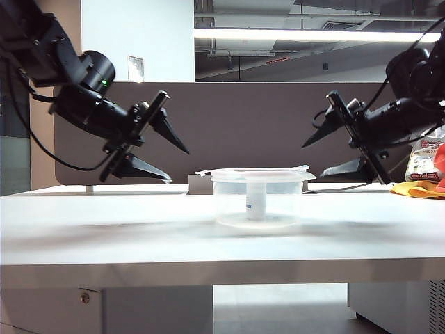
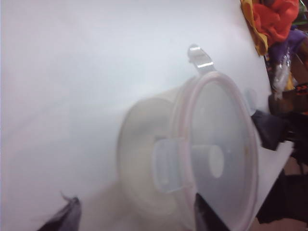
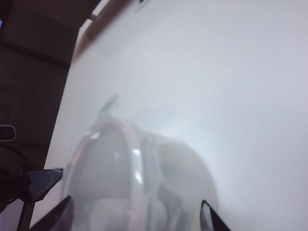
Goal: Remove the lid of the round box, pick up the small white medicine bottle inside, and place it on the table.
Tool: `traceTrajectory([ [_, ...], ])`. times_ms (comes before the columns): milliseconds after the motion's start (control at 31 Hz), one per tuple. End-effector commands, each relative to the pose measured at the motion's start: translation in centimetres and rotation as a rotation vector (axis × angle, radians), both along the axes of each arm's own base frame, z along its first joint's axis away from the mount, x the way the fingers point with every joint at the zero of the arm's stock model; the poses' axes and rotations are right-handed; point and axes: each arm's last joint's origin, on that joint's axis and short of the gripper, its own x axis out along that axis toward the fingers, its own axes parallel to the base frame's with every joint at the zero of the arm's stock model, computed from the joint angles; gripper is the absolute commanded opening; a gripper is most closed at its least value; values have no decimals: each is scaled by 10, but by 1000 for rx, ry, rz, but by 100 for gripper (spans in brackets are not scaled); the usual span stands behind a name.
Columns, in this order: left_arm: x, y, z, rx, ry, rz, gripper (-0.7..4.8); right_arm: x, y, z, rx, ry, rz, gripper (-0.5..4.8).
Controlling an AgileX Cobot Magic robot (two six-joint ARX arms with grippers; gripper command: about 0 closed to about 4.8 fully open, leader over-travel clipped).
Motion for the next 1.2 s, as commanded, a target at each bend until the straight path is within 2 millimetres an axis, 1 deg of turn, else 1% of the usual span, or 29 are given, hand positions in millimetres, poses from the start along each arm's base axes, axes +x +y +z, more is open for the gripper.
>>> traceTrajectory([
  [32,6,-10,3,-24,-15,-17,311,6,1,1,7,-29,8,305],
  [65,8,-11,3,-31,-11,-15,310,8,1,0,7,-26,8,300],
  [129,10,-18,2,-34,-14,-31,310,10,1,-1,7,-27,8,300],
  [194,12,-20,1,-46,-1,-26,309,12,1,0,9,-31,12,295],
  [258,12,-25,-1,-51,-3,-33,309,13,4,2,9,-37,18,263],
  [323,13,-27,-1,-60,-8,-33,309,15,5,4,13,-44,26,251],
  [355,12,-31,-2,-61,-8,-41,309,15,6,5,15,-48,32,251],
  [484,11,-37,-3,-66,-7,-49,308,18,13,5,17,-51,46,249],
  [517,11,-39,-3,-68,-10,-53,306,18,16,5,18,-49,51,238],
  [581,11,-40,-3,-68,-10,-53,291,18,17,3,26,-37,52,221],
  [646,11,-40,-4,-69,-6,-53,266,19,19,1,26,-32,56,219],
  [743,11,-40,-5,-68,-1,-53,261,19,19,-2,26,-25,57,206],
  [775,11,-40,-5,-69,0,-56,234,19,19,-2,26,-24,57,194],
  [807,11,-40,-5,-69,-1,-56,203,19,19,-2,26,-25,57,168],
  [840,11,-40,-4,-71,-1,-59,165,19,19,-2,26,-25,57,126],
  [872,11,-40,-5,-71,-1,-59,139,19,19,-2,26,-25,58,98],
  [904,11,-40,-5,-71,-2,-59,121,19,19,-2,26,-25,58,87],
  [937,11,-40,-4,-71,-2,-60,109,19,19,-2,26,-25,58,82],
  [969,11,-40,-4,-71,-2,-60,108,19,19,-2,26,-25,58,76],
  [1001,11,-40,-4,-71,-2,-60,101,19,19,-2,26,-25,58,63],
  [1034,11,-40,-4,-71,-3,-60,81,19,19,-2,26,-26,58,46],
  [1130,11,-40,-4,-68,-8,-63,78,20,19,-1,28,-36,60,39],
  [1163,11,-40,-4,-68,-8,-63,78,20,19,-1,29,-43,62,23],
  [1195,11,-40,-4,-68,-8,-63,78,20,19,0,32,-52,67,-6],
])
